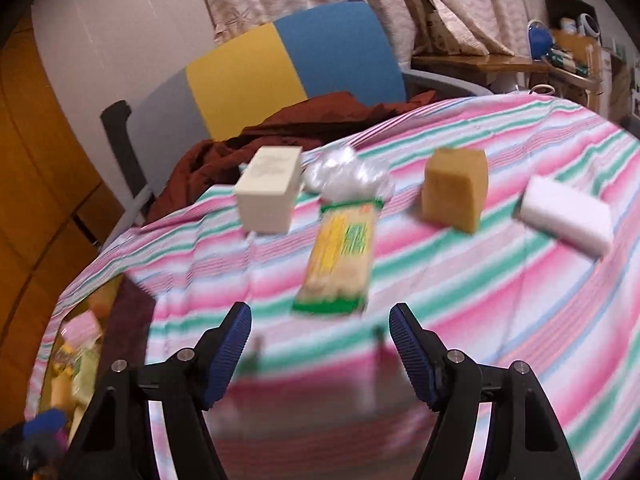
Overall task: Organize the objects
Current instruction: 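Grasp the second WEIDAN packet with the right gripper while the left gripper approaches the cream box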
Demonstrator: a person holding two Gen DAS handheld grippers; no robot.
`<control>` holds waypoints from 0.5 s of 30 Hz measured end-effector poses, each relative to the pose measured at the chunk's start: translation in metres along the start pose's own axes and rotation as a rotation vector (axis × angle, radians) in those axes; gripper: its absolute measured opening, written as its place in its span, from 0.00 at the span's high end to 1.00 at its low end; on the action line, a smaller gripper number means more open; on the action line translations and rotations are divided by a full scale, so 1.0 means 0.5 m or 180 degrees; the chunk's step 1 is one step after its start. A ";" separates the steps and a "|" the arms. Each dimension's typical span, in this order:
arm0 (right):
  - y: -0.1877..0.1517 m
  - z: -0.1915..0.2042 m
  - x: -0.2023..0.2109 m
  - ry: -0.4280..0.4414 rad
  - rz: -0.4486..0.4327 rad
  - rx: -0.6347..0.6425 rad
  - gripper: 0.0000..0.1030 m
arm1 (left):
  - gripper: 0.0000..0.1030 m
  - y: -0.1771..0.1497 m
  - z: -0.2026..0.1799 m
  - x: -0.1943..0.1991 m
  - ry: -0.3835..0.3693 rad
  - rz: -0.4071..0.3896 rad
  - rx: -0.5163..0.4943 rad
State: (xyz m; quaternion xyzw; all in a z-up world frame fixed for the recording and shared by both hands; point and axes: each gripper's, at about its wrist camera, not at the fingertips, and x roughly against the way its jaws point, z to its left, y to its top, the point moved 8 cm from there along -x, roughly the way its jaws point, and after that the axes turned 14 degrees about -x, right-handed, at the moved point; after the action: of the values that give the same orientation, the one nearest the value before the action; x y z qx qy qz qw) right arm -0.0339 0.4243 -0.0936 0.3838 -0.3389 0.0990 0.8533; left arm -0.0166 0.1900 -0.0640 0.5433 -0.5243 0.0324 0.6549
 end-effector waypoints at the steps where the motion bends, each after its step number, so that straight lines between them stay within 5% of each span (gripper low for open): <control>1: 0.013 -0.002 -0.012 -0.0017 0.0006 -0.0017 0.29 | 0.37 0.002 -0.002 0.000 0.0000 0.0003 -0.0006; 9: 0.067 -0.013 -0.111 -0.0266 0.0105 0.0067 0.30 | 0.37 0.022 -0.023 -0.008 0.0005 0.0039 -0.0107; 15: 0.066 -0.014 -0.137 -0.0393 0.0227 0.0190 0.52 | 0.37 0.061 -0.043 -0.025 -0.0030 0.0026 -0.0192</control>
State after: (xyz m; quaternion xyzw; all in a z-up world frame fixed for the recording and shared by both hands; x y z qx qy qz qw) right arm -0.0962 0.4585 -0.1223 0.4021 -0.4013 0.1155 0.8148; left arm -0.0270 0.2248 -0.0492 0.5213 -0.5303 0.0167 0.6684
